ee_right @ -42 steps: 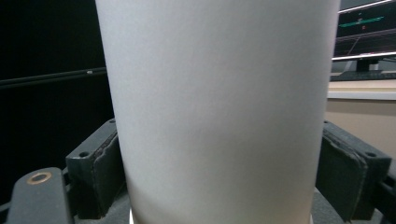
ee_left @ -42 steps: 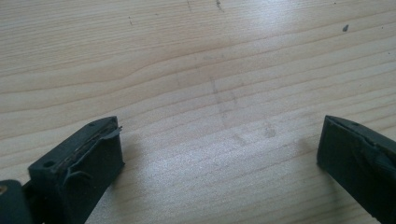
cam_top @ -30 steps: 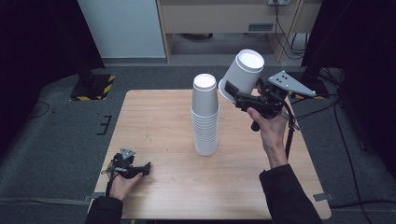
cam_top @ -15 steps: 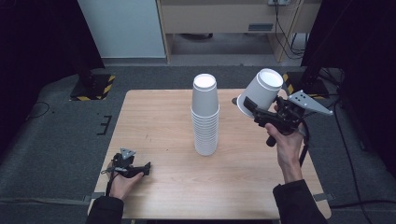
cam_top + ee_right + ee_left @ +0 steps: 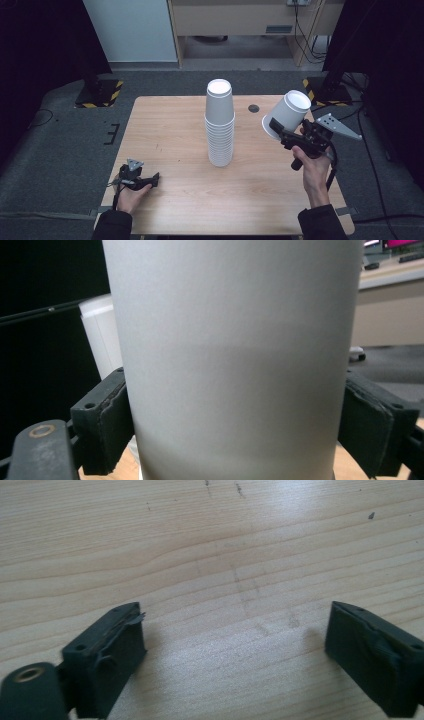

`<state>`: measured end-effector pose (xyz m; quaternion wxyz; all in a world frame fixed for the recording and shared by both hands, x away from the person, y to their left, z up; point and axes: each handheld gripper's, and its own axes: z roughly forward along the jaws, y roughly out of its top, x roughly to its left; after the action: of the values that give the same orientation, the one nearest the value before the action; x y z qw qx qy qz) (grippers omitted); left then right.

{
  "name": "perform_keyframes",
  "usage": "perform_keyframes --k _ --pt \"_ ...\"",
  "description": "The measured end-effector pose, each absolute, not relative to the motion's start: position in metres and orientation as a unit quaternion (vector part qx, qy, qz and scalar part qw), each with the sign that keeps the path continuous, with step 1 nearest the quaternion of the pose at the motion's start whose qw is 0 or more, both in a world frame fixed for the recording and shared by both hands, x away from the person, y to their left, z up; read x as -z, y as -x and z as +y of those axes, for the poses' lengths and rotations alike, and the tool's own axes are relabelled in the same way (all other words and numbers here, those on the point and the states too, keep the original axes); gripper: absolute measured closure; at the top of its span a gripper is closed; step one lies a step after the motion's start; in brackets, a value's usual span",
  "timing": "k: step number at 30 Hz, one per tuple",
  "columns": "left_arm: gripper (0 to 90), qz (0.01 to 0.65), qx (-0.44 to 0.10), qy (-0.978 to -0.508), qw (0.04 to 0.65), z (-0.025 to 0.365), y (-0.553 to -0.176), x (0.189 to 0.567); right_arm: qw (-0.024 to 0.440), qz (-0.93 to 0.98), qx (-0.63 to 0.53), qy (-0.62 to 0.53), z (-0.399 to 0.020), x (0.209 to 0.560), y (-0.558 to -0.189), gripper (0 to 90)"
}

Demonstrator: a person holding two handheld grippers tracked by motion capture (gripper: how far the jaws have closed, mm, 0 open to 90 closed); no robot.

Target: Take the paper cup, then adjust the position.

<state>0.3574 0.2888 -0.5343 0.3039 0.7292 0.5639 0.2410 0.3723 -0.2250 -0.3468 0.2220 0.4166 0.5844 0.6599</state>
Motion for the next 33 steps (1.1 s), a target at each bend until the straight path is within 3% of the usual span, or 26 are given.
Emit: perform_keyframes --k 17,33 --pt "21.9 0.517 -0.287 -0.700 0.400 0.285 -0.348 0.516 0.200 0.581 -0.647 -0.451 -0.241 0.392 -0.361 13.9" --pt "25.5 0.442 -0.309 -0.685 0.490 0.260 -0.337 0.495 0.179 0.579 -0.646 -0.464 -0.239 0.409 -0.352 13.9"
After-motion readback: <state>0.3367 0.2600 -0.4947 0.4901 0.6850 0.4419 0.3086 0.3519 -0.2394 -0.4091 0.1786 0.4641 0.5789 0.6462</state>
